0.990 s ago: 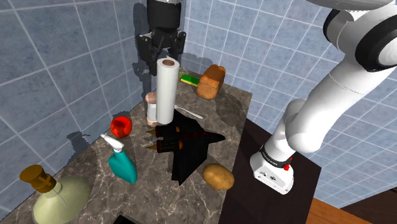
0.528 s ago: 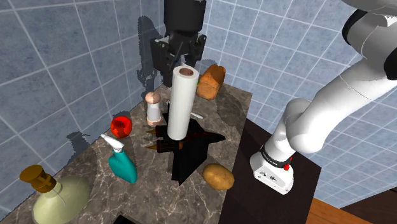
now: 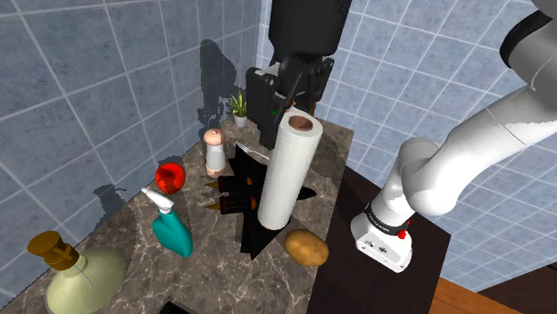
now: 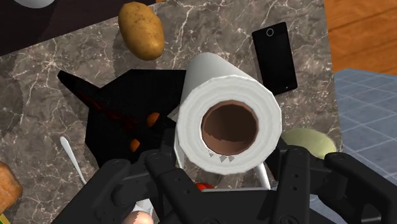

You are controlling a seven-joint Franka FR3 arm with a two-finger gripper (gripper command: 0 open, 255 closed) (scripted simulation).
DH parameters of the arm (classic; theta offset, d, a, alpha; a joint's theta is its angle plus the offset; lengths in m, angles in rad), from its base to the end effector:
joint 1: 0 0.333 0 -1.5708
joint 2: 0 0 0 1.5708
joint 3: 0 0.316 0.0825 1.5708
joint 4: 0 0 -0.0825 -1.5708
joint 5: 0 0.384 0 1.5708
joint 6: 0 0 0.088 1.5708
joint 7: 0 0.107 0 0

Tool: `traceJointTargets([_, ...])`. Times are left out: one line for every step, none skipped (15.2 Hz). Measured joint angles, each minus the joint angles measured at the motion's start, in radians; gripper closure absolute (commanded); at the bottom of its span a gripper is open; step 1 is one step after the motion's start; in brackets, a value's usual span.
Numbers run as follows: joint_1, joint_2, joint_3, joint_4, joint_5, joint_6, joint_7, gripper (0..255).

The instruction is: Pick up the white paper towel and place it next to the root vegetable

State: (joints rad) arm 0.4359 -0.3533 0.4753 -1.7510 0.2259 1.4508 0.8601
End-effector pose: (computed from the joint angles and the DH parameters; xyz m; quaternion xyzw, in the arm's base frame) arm 0.2136 0.3917 0.6818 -0.9991 -0.0278 0.0204 0.0263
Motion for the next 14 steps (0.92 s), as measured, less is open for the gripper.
traceJointTargets([0.009, -0.018, 0.011, -0.009, 0.011, -0.004, 0.02, 255])
traceJointTargets([0.015, -0.028, 0.017, -0.007, 0.018, -0.013, 0.033, 255])
traceJointTargets([0.019, -0.031, 0.026, -0.011, 0.022, -0.01, 0.045, 255])
traceJointTargets([0.021, -0.035, 0.03, -0.02, 0.025, -0.003, 0.049, 255])
traceJointTargets([0.023, -0.04, 0.032, -0.033, 0.028, 0.005, 0.051, 255])
traceJointTargets([0.024, -0.045, 0.034, -0.046, 0.03, 0.014, 0.051, 255])
traceJointTargets([0.025, -0.05, 0.034, -0.065, 0.032, 0.027, 0.048, 255])
traceJointTargets([0.027, -0.055, 0.035, -0.084, 0.035, 0.042, 0.047, 255])
traceJointTargets([0.028, -0.062, 0.036, -0.103, 0.038, 0.055, 0.045, 255])
traceJointTargets([0.03, -0.069, 0.035, -0.123, 0.04, 0.068, 0.041, 255])
traceJointTargets([0.031, -0.072, 0.036, -0.137, 0.042, 0.079, 0.039, 255])
traceJointTargets([0.033, -0.078, 0.037, -0.158, 0.045, 0.094, 0.037, 255])
traceJointTargets([0.034, -0.082, 0.038, -0.174, 0.047, 0.106, 0.035, 255])
traceJointTargets([0.035, -0.088, 0.039, -0.191, 0.05, 0.117, 0.033, 255])
